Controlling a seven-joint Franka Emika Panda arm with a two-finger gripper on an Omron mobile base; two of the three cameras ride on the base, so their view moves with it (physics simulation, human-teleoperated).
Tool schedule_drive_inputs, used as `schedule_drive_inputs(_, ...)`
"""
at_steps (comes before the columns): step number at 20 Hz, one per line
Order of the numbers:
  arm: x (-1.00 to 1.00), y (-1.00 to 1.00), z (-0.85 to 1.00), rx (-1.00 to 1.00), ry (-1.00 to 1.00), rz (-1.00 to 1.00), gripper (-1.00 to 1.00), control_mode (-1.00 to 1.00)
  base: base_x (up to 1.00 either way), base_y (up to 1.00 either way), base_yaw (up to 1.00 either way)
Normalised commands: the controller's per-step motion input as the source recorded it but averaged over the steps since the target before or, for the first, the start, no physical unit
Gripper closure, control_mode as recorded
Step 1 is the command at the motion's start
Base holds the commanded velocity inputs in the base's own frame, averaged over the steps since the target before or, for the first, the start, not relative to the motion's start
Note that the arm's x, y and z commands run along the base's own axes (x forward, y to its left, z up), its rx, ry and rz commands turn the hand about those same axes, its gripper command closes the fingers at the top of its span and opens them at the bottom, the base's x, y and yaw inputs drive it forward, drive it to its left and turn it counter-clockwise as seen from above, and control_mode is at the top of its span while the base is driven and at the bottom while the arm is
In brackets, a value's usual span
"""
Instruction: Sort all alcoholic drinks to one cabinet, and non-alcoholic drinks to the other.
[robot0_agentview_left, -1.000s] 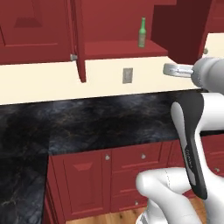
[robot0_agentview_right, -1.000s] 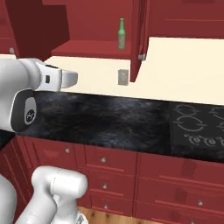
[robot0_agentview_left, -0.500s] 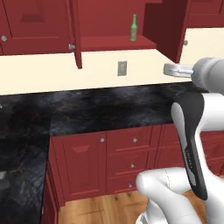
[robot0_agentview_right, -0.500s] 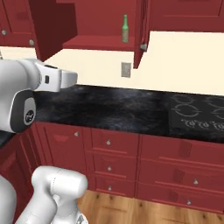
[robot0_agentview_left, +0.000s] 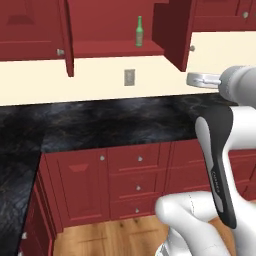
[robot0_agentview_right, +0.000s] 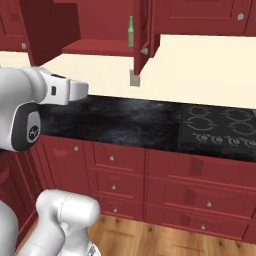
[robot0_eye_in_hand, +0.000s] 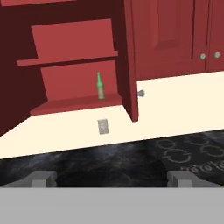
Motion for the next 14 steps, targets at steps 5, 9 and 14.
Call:
schedule_drive_inputs(5, 0.0, 0.0, 0.0, 0.0, 0.0, 0.0, -1.0, 1.0, -0.09, -0.5, 0.06)
schedule_drive_inputs(9, 0.0, 0.0, 0.0, 0.0, 0.0, 0.0, -1.0, 1.0, -0.12, -0.52, 0.05)
schedule_drive_inputs(14, 0.0, 0.0, 0.0, 0.0, 0.0, 0.0, -1.0, 1.0, -0.14, -0.53, 0.05)
